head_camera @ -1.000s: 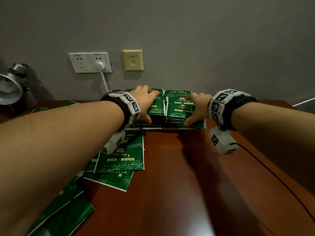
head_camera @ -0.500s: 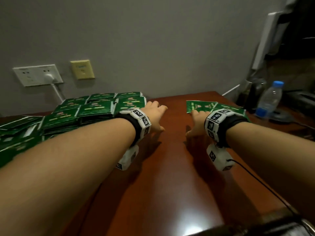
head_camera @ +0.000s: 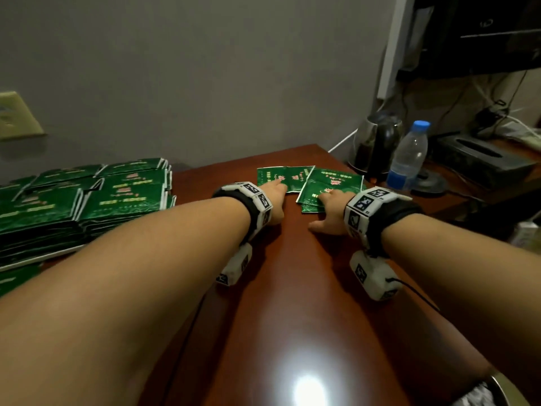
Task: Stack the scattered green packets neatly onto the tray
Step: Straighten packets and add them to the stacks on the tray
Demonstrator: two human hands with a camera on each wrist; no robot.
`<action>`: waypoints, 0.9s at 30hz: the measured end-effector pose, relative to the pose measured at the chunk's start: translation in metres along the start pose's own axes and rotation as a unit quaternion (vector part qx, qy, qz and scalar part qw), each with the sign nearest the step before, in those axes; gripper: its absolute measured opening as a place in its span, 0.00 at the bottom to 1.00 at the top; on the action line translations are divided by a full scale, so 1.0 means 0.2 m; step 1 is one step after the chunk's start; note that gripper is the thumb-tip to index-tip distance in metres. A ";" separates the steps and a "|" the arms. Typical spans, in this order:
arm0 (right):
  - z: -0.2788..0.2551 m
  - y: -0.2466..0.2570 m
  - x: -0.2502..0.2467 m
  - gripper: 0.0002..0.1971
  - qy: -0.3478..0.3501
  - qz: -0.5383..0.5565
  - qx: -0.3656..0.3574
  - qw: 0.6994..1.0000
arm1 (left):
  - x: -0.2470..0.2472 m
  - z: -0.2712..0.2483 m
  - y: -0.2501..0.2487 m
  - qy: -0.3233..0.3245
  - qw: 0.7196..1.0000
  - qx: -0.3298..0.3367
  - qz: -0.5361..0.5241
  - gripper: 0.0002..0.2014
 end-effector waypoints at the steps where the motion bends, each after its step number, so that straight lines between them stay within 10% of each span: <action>1: 0.00 0.00 0.00 0.43 -0.002 0.002 -0.002 1.000 | 0.01 0.02 0.01 0.017 1.000 -0.010 -0.003 0.29; 10: -0.10 0.14 -0.06 0.35 -0.008 0.009 -0.074 0.997 | 0.01 -0.12 0.05 0.030 0.996 -0.010 0.081 0.22; 27: -0.93 0.96 -0.11 0.28 0.031 0.006 -0.272 0.962 | 0.09 -1.43 0.38 0.066 0.994 -0.081 -0.040 0.17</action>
Point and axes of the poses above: each hand's wrist, its own z-axis towards the middle knuckle, its own x-axis out of the palm, y = z × x, the point moved 10 cm from there along z, towards the middle knuckle, and after that the axes turned 6 degrees about -y, right-handed, at the moved point
